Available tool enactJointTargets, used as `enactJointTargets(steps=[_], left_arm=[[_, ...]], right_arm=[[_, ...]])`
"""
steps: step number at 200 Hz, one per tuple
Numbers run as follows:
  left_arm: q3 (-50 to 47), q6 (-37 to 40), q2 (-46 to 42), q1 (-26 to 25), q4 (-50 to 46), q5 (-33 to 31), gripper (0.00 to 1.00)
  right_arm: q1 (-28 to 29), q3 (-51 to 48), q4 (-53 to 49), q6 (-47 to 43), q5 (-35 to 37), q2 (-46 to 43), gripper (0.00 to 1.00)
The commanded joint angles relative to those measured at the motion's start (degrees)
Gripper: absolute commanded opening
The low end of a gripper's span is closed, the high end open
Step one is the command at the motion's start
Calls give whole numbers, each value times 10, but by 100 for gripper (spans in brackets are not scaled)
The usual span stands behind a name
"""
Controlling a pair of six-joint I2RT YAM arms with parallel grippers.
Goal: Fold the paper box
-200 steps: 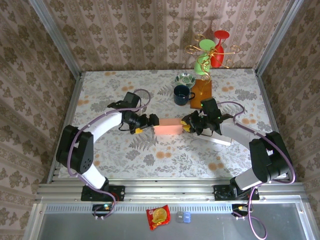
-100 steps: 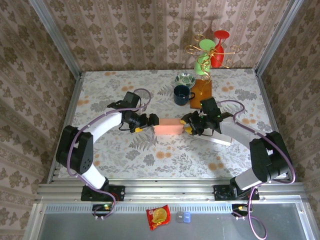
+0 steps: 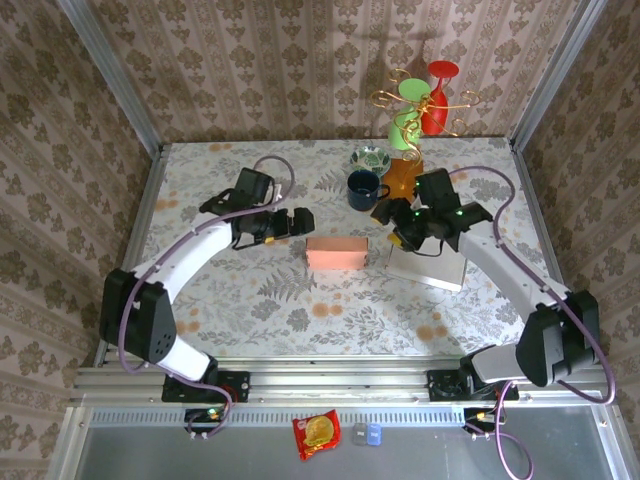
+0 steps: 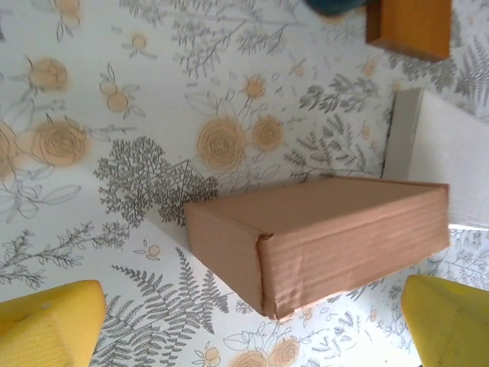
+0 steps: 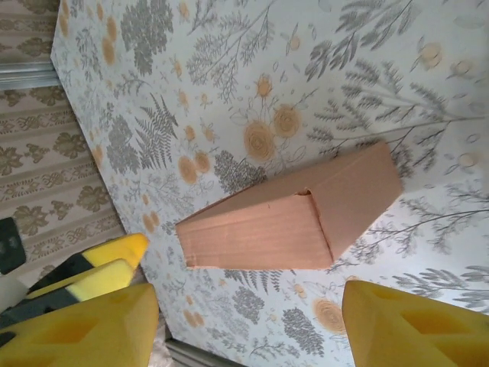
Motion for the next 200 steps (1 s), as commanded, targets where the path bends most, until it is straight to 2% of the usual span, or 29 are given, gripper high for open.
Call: enactJointTargets(steps=[1, 18, 32, 39, 52, 65, 78, 83, 87, 93, 113, 128, 152, 191, 200], left_arm=[[25, 21, -34, 24, -10, -15, 100], [25, 3, -23, 41, -18, 6, 100], [30, -23, -11, 43, -32, 12, 100], [31, -43, -7, 42, -37, 16, 100], [19, -88, -16, 38, -23, 19, 100], [1, -114, -38, 29, 5, -1, 100], [-16, -129, -57, 23, 22, -20, 100], [-27, -131, -63, 23, 31, -24, 100], [-34, -132, -68, 23, 39, -26, 100], [-48, -133, -77, 22, 56, -27, 100], [-87, -129, -111, 19, 93, -36, 100], [-106, -119, -134, 18, 91, -47, 100], [-120, -110, -155, 22, 81, -48, 100], [-126, -96, -183, 21, 95, -46, 100], [-132, -94, -189, 21, 102, -45, 100]], right_arm=[[-10, 34, -72, -73, 48, -29, 68], [-12, 46, -89, -70, 41, -10, 65], [-12, 39, -79, -15, 11, 11, 63], [-11, 28, -70, 36, -9, 25, 64], [-5, -8, -38, 186, -42, 40, 65], [19, -38, -2, 321, -35, 42, 66], [49, -42, 24, 399, 8, 41, 74], [58, -39, 33, 418, 28, 41, 84], [65, -34, 38, 428, 43, 42, 98], [72, -26, 41, 442, 56, 48, 100], [75, -13, 66, 476, 40, 81, 100], [77, -21, 104, 511, 26, 104, 100], [84, -9, 104, 526, 7, 144, 98], [87, -17, 156, 524, -8, 180, 78], [87, -21, 171, 516, -12, 183, 70]])
